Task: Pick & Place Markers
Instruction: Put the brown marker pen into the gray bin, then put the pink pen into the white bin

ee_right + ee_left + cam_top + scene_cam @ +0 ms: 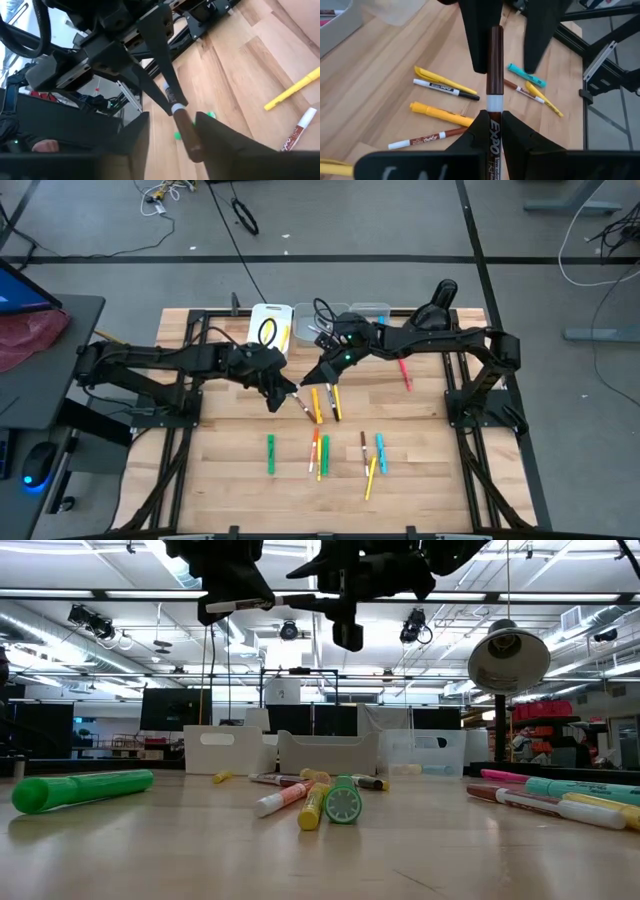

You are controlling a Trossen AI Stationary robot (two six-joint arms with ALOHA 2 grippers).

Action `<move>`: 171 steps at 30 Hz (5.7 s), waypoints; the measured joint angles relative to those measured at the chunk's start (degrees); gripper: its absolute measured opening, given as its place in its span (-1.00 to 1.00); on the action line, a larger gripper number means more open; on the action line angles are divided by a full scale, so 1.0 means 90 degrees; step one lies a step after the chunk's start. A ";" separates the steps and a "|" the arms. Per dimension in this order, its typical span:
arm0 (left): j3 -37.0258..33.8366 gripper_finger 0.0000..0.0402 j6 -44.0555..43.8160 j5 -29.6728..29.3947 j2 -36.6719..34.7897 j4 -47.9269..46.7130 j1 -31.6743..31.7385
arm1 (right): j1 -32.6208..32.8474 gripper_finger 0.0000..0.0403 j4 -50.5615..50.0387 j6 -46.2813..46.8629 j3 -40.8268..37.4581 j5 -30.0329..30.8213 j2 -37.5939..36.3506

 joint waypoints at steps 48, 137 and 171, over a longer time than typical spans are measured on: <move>0.0002 0.18 -0.0081 -0.0085 -0.0014 -0.1159 0.0387 | -0.2200 -0.90 -0.1071 -0.0412 0.0003 0.4360 0.1227; 0.0000 0.18 -0.0142 -0.0234 -0.0014 -0.1087 0.0664 | 0.1645 -0.92 -0.3469 0.3734 -0.6029 0.6019 -0.3857; 0.0000 0.18 -0.0084 -0.0234 -0.0015 -0.1090 0.0662 | 0.2086 -0.01 -0.1154 -0.0621 -0.5907 0.6039 -0.3775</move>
